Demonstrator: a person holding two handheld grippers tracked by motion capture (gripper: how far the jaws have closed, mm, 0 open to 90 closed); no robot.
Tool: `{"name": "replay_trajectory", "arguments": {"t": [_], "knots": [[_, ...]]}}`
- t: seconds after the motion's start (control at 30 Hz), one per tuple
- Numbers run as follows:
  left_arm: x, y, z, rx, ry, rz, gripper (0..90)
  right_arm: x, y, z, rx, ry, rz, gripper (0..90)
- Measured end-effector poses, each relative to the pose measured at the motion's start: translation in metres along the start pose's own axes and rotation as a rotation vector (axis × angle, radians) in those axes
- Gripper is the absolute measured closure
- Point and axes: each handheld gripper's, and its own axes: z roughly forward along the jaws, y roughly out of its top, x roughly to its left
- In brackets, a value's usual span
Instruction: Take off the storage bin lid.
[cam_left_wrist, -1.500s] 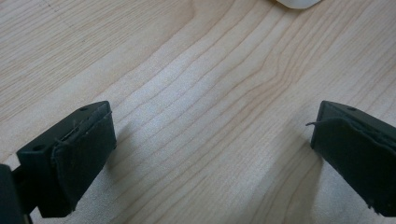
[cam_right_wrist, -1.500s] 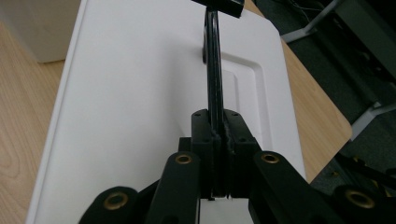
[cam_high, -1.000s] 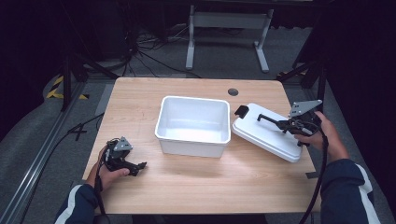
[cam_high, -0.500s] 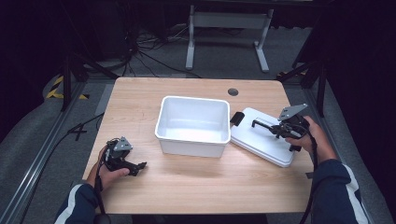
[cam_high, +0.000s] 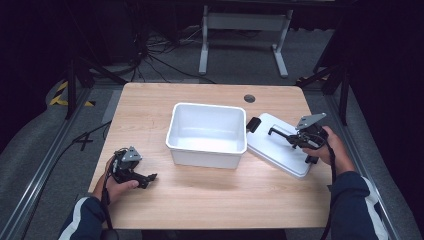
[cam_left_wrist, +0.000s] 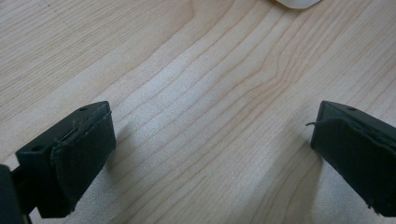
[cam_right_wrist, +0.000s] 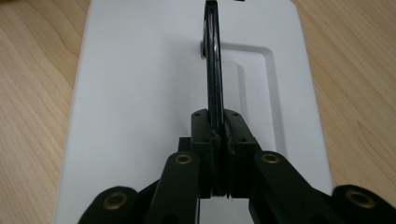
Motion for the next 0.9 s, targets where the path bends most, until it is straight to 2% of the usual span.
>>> {"name": "replay_trajectory", "arguments": {"t": [0.27, 0.37, 0.53, 0.7, 0.9], "knots": [[0.0, 0.0, 0.0, 0.0, 0.0, 0.0, 0.3, 0.001, 0.0, -0.001, -0.003, -0.011, 0.006, 83.3], [0.0, 0.0, 0.0, 0.0, 0.0, 0.0, 0.3, 0.002, -0.001, -0.005, -0.014, -0.007, 0.017, 79.1], [0.0, 0.0, 0.0, 0.0, 0.0, 0.0, 0.3, 0.002, -0.001, -0.011, -0.034, -0.025, 0.018, 76.7], [0.0, 0.0, 0.0, 0.0, 0.0, 0.0, 0.3, 0.004, 0.002, -0.015, -0.047, -0.019, 0.023, 73.8], [0.0, 0.0, 0.0, 0.0, 0.0, 0.0, 0.3, 0.007, 0.006, -0.026, -0.107, -0.015, 0.046, 67.2]]}}
